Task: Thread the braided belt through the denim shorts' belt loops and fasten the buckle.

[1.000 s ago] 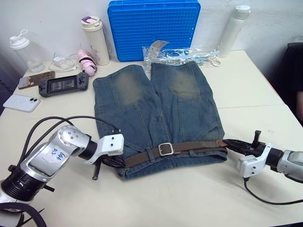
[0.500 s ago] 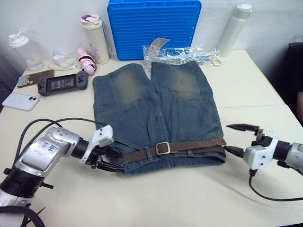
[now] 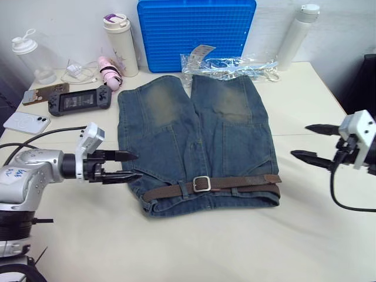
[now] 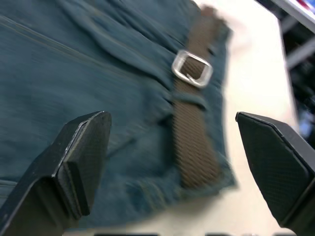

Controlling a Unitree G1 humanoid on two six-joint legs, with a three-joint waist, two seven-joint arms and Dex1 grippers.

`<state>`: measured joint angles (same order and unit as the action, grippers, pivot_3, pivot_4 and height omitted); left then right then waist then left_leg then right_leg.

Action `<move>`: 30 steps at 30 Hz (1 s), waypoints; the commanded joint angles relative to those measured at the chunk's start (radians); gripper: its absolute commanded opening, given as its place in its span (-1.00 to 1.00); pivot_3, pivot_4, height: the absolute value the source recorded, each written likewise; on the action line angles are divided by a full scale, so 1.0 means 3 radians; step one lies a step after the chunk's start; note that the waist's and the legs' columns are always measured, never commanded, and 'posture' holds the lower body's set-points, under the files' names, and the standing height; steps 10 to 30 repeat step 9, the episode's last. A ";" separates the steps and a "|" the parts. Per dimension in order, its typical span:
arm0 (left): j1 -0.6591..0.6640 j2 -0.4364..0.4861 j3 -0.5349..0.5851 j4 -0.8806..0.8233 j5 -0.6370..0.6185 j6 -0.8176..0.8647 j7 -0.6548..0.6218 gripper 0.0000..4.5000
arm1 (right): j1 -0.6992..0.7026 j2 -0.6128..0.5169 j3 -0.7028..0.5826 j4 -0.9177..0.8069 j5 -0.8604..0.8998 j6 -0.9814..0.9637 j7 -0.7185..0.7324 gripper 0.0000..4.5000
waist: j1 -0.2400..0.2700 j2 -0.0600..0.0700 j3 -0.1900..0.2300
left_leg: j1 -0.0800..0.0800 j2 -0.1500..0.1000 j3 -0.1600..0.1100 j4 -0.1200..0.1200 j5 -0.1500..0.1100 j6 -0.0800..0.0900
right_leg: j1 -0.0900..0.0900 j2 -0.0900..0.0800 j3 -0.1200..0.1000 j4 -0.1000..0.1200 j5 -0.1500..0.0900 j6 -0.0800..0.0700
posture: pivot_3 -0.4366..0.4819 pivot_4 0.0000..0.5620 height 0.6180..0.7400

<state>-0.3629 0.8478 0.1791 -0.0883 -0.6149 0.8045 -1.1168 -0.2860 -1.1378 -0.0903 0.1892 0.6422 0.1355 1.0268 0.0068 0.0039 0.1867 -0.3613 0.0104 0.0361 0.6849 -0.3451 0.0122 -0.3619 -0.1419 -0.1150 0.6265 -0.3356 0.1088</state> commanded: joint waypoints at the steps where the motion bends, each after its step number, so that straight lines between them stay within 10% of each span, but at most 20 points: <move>1: 0.0132 -0.0308 0.0350 -0.0320 -0.0034 -0.0013 0.0668 0.96 | 0.0019 0.0145 -0.0227 -0.0304 0.0075 0.0329 -0.0160 1.00 | 0.0015 -0.0001 0.0000 | -0.0005 0.0000 0.0000 0.0002 0.0000 0.0000 | -0.0003 0.0001 -0.0003 0.0000 0.0001 0.0001 | -0.05 -0.47 0.22; 9: 0.0653 -0.0686 0.0379 -0.0802 0.0129 -0.0248 0.1311 0.96 | 0.0065 0.0587 -0.0421 -0.0344 0.0015 0.0679 -0.0339 1.00 | 0.0060 -0.0002 -0.0001 | -0.0026 -0.0002 0.0008 0.0010 0.0001 0.0002 | -0.0025 0.0022 -0.0016 0.0003 0.0008 0.0011 | -0.05 -0.47 0.22; 30: 0.0653 -0.0686 0.0379 -0.0802 0.0129 -0.0248 0.1311 0.96 | 0.0065 0.0587 -0.0421 -0.0344 0.0015 0.0679 -0.0339 1.00 | 0.0060 -0.0002 -0.0001 | -0.0026 -0.0002 0.0008 0.0010 0.0001 0.0002 | -0.0025 0.0022 -0.0016 0.0003 0.0008 0.0011 | -0.05 -0.47 0.22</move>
